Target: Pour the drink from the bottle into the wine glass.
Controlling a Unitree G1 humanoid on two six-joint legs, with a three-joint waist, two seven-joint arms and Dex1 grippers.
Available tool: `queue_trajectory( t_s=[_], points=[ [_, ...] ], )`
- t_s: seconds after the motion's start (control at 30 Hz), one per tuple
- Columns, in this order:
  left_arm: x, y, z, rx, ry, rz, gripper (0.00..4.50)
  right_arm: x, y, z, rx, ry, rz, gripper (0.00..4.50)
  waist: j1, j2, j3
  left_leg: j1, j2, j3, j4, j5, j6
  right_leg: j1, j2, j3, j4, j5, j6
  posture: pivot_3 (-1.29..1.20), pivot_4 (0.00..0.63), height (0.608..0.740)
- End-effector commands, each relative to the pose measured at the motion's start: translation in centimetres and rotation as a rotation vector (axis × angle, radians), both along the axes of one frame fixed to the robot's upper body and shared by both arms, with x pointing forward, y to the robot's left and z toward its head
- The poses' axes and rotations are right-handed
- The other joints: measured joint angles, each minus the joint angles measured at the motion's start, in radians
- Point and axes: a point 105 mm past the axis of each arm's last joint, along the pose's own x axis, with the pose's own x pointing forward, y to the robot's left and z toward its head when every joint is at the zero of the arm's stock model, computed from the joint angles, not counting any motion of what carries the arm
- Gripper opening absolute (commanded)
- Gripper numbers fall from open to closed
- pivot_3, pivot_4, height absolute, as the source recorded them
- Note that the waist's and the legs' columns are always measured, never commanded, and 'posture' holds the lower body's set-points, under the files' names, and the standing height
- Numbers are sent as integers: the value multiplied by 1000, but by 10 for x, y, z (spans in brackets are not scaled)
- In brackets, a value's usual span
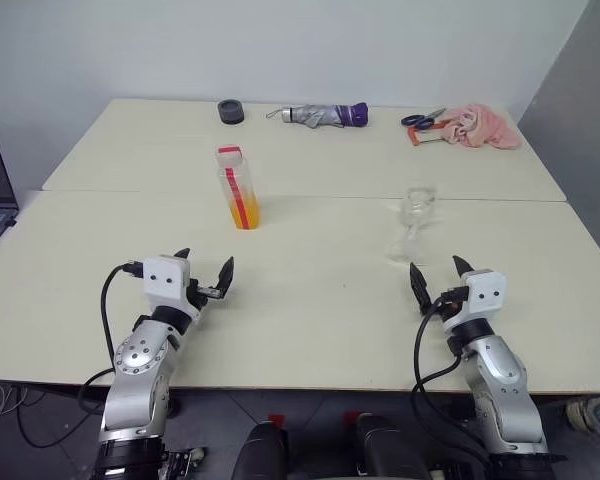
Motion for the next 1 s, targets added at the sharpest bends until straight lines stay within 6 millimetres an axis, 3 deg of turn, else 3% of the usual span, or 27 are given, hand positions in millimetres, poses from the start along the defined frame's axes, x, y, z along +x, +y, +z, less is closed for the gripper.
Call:
queue_trajectory(
  t_s=[0.03,1.0],
  points=[
    [0,-2,16,22,-66,-9,4480,0,-3,9,6,-33,-13,4500,0,0,0,0,0,0,0,0,0,0,0,0,0,0,0,0,150,740],
    [0,-5,16,16,-68,1,4480,0,-9,7,0,-23,-44,4500,0,0,0,0,0,0,0,0,0,0,0,0,0,0,0,0,150,740]
  ],
)
